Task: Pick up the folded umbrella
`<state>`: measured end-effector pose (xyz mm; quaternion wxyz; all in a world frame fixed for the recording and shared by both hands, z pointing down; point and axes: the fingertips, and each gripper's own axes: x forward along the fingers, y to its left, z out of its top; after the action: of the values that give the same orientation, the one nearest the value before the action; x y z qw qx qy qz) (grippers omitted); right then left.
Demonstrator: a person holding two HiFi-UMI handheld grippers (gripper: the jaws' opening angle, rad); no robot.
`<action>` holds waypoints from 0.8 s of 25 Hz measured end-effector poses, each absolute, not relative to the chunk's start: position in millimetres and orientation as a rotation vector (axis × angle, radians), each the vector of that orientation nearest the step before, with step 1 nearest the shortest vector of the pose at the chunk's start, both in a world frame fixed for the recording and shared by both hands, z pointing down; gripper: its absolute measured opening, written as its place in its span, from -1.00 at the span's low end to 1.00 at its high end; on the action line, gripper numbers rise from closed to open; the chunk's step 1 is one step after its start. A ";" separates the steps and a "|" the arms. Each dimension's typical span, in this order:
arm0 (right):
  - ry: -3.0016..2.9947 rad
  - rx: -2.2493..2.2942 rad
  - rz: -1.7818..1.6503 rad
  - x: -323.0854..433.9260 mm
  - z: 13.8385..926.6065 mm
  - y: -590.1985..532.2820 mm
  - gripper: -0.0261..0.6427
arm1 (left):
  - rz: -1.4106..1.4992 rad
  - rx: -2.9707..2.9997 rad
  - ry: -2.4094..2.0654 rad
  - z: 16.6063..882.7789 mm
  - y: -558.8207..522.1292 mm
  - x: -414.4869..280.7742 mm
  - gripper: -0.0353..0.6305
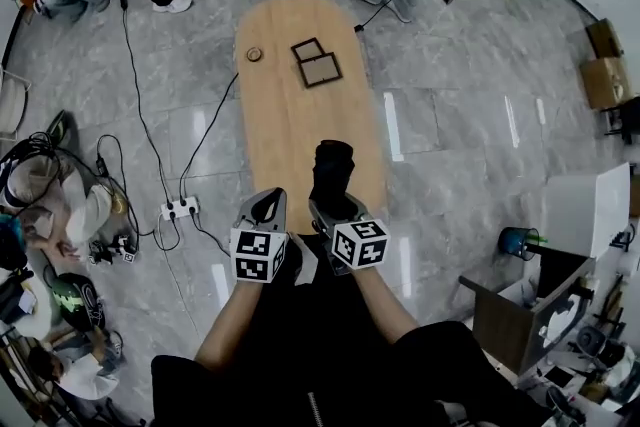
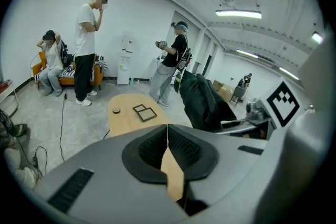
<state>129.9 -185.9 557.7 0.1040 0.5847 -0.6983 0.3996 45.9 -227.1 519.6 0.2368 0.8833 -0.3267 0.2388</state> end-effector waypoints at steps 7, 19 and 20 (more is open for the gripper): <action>-2.126 1.762 0.925 124.0 504.8 -170.3 -0.20 | 0.639 2.528 -0.835 492.4 -213.4 57.1 -0.85; -2.154 1.895 0.822 126.7 458.3 -145.6 -0.21 | 0.627 2.601 -0.800 475.0 -194.1 52.1 -0.85; -2.151 1.896 0.821 126.7 458.9 -144.0 -0.21 | 0.630 2.603 -0.799 475.0 -192.5 52.0 -0.85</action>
<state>126.7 -144.0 458.9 0.0795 0.6336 -0.7190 0.2743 52.0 -192.5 475.0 0.1725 0.9174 -0.2814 0.2221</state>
